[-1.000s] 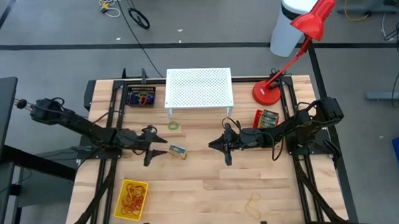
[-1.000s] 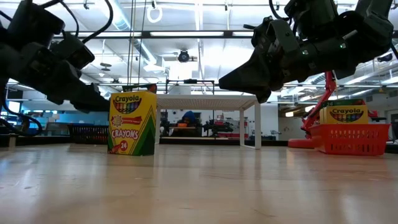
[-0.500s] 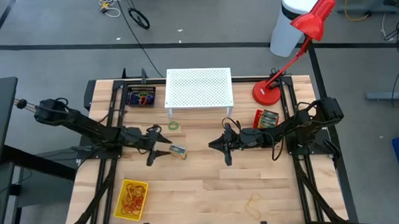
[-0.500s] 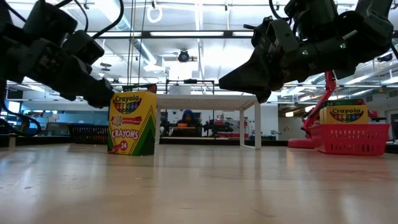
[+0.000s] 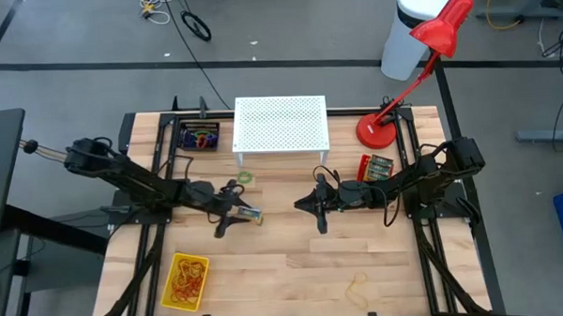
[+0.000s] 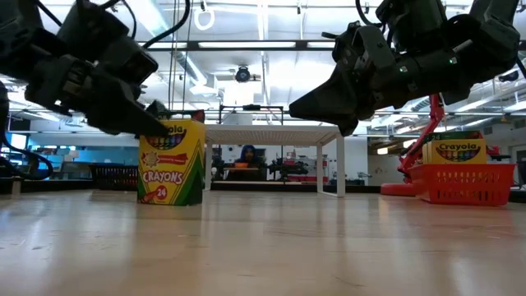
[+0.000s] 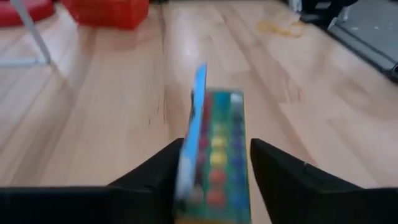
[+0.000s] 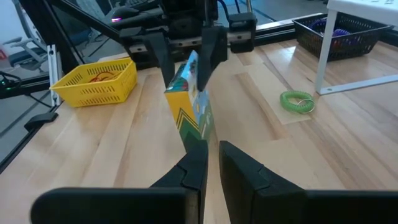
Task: Pick & Place Office Desk Supplies
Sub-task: Put the box yellow crayon into the red bin
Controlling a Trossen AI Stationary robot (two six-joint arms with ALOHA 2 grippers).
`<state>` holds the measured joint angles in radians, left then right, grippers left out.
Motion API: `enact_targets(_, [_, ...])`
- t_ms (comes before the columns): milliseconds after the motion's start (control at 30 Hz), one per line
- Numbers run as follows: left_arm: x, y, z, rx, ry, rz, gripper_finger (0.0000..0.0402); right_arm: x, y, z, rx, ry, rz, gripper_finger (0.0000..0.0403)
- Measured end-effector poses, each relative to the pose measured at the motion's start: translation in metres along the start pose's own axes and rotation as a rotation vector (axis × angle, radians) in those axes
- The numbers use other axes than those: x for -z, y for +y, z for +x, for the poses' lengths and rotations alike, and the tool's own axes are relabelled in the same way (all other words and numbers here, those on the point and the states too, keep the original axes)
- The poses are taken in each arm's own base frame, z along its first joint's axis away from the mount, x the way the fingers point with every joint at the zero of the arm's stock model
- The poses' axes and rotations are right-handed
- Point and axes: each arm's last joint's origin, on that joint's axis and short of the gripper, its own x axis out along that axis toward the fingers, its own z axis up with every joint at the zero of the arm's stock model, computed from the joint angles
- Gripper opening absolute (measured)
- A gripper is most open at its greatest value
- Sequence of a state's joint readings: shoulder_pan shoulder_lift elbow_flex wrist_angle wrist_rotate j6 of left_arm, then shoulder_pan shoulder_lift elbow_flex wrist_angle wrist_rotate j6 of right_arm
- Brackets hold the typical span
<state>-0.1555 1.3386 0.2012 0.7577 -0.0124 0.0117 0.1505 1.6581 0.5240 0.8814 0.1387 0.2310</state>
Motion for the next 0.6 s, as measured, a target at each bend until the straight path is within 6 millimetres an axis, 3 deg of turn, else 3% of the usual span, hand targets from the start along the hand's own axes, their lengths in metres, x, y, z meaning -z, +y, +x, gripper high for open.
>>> enact_targets(267, [-0.017, -0.001, 0.005, 0.043, -0.082, 0.014, 0.0124, -0.004, 0.003, -0.002, -0.084, 0.003, 0.007, 0.0051])
enact_targets(600, [-0.019, -0.001, 0.006, 0.040, -0.094, 0.001, 0.0113, -0.009, 0.012, -0.008, -0.118, 0.003, -0.014, 0.0005])
